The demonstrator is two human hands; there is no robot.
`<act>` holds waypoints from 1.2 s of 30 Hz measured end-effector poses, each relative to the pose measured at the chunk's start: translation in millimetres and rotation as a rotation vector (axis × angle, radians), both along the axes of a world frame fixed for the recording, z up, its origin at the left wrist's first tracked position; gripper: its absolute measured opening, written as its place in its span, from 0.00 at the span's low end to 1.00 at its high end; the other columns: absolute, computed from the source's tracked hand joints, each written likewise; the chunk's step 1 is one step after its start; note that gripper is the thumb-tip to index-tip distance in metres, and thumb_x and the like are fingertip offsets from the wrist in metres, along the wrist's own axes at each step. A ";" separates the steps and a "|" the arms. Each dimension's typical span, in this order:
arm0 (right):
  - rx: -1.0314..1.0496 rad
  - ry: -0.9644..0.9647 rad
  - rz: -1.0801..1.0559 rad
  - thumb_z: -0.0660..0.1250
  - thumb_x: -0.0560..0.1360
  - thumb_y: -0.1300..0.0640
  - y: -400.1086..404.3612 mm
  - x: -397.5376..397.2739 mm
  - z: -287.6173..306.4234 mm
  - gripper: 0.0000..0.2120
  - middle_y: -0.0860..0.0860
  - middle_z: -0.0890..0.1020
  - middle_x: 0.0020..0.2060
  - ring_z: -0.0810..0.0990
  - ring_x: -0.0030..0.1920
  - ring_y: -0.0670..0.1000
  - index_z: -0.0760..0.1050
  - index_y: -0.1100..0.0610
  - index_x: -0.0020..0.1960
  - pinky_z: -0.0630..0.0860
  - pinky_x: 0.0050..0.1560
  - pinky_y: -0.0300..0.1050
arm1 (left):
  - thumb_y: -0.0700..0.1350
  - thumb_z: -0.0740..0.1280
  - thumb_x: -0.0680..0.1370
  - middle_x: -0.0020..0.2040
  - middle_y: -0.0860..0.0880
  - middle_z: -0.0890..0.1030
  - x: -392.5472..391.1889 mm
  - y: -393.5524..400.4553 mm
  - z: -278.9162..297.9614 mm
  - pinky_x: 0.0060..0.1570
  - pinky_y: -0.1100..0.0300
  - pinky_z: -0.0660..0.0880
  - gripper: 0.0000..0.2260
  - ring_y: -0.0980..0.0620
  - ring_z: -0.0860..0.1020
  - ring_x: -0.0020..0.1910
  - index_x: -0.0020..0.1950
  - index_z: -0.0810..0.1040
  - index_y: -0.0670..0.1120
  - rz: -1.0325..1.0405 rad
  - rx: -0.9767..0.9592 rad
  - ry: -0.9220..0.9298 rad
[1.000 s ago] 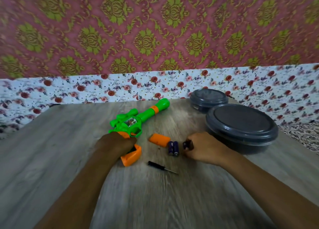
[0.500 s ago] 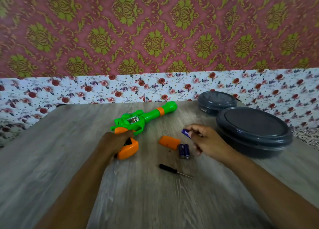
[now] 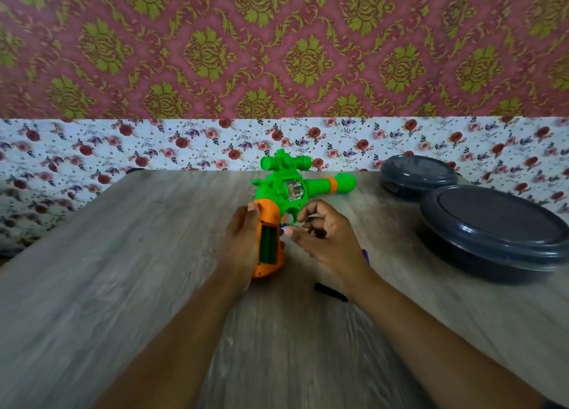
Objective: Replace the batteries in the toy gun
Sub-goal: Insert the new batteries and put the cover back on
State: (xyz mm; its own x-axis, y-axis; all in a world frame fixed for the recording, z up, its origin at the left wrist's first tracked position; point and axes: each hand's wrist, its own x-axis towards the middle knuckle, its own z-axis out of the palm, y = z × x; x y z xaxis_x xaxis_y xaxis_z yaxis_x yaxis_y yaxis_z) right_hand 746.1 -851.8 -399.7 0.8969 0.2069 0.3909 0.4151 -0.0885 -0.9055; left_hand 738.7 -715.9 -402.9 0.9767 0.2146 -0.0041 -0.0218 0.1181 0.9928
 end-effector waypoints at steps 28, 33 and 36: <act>-0.083 -0.163 -0.183 0.70 0.71 0.65 13.0 -4.1 -20.8 0.08 0.45 0.80 0.37 0.82 0.49 0.48 0.74 0.54 0.39 0.80 0.48 0.46 | 0.51 0.53 0.82 0.57 0.45 0.76 12.7 -8.4 -9.8 0.54 0.50 0.75 0.15 0.46 0.76 0.54 0.65 0.72 0.49 0.178 0.146 -0.094; -0.119 -0.175 -0.220 0.64 0.73 0.68 12.5 -1.2 -21.4 0.08 0.54 0.80 0.45 0.82 0.46 0.54 0.80 0.58 0.46 0.79 0.48 0.54 | 0.49 0.54 0.82 0.43 0.51 0.78 14.2 -5.8 -9.5 0.37 0.63 0.77 0.07 0.57 0.80 0.36 0.54 0.71 0.53 0.163 0.097 -0.105; -0.270 -0.271 -0.221 0.62 0.73 0.70 14.2 -3.8 -21.6 0.14 0.55 0.79 0.48 0.80 0.49 0.53 0.80 0.59 0.54 0.77 0.53 0.41 | 0.49 0.54 0.82 0.42 0.50 0.80 12.3 -5.9 -9.9 0.30 0.66 0.76 0.08 0.60 0.81 0.32 0.53 0.72 0.53 0.144 0.110 -0.108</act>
State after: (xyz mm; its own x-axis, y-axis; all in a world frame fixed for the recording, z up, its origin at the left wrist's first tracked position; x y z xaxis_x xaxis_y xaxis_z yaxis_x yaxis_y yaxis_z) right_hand 742.3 -837.6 -421.3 0.8035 0.1489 0.5764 0.5791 -0.4200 -0.6988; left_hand 751.0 -721.8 -412.8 0.9292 0.3457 0.1304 -0.1378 -0.0031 0.9905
